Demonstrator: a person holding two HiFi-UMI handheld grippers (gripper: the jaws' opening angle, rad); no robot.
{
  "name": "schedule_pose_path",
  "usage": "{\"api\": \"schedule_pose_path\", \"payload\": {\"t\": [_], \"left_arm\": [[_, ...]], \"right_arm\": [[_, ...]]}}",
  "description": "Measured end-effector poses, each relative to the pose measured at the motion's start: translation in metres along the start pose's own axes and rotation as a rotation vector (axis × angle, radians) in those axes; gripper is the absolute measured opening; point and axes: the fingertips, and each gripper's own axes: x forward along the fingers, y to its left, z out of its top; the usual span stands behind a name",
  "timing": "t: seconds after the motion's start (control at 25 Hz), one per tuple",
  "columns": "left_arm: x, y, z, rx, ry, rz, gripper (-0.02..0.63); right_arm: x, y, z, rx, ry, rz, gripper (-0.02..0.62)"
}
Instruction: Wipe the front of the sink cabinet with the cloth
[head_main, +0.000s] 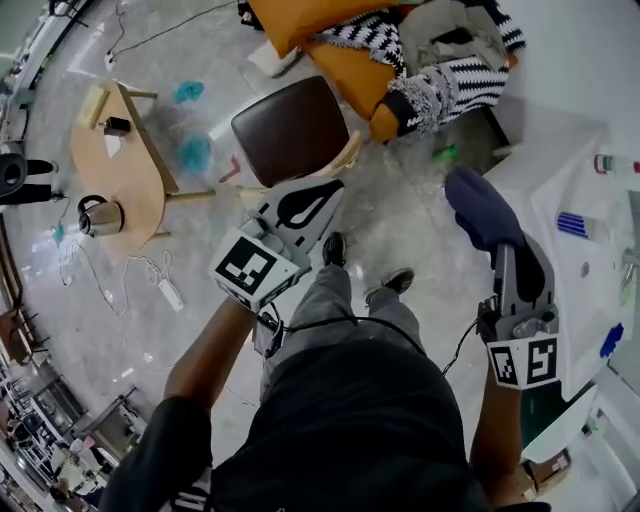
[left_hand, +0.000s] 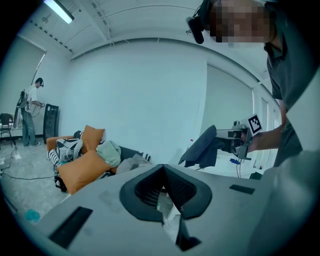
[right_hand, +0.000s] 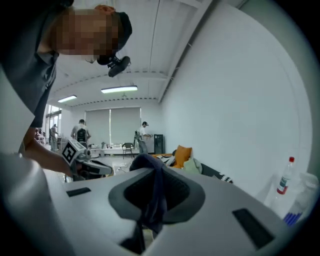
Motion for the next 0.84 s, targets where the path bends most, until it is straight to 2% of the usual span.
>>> {"api": "schedule_pose_path", "payload": {"t": [0.24, 0.4, 0.52, 0.64, 0.84], "left_arm": [[-0.006, 0.013, 0.017, 0.023, -0.042, -0.012, 0.004], [-0.013, 0.017, 0.026, 0.025, -0.062, -0.046, 0.003], [-0.014, 0.012, 0.029, 0.024, -0.064, -0.107, 0.005], [-0.017, -0.008, 0.026, 0.017, -0.032, -0.164, 0.005], [-0.002, -0.084, 0.0, 0.028, 0.055, -0.306, 0.005]], "right_arm": [[0.009, 0.035, 0.042, -0.038, -0.058, 0.039, 0.032], [0.007, 0.051, 0.051, -0.046, -0.061, 0.02, 0.032], [0.004, 0.06, 0.057, -0.054, -0.063, -0.022, 0.032], [0.001, 0.063, 0.059, -0.044, -0.053, -0.032, 0.032], [-0.02, 0.048, 0.048, -0.022, -0.032, -0.039, 0.034]]}}
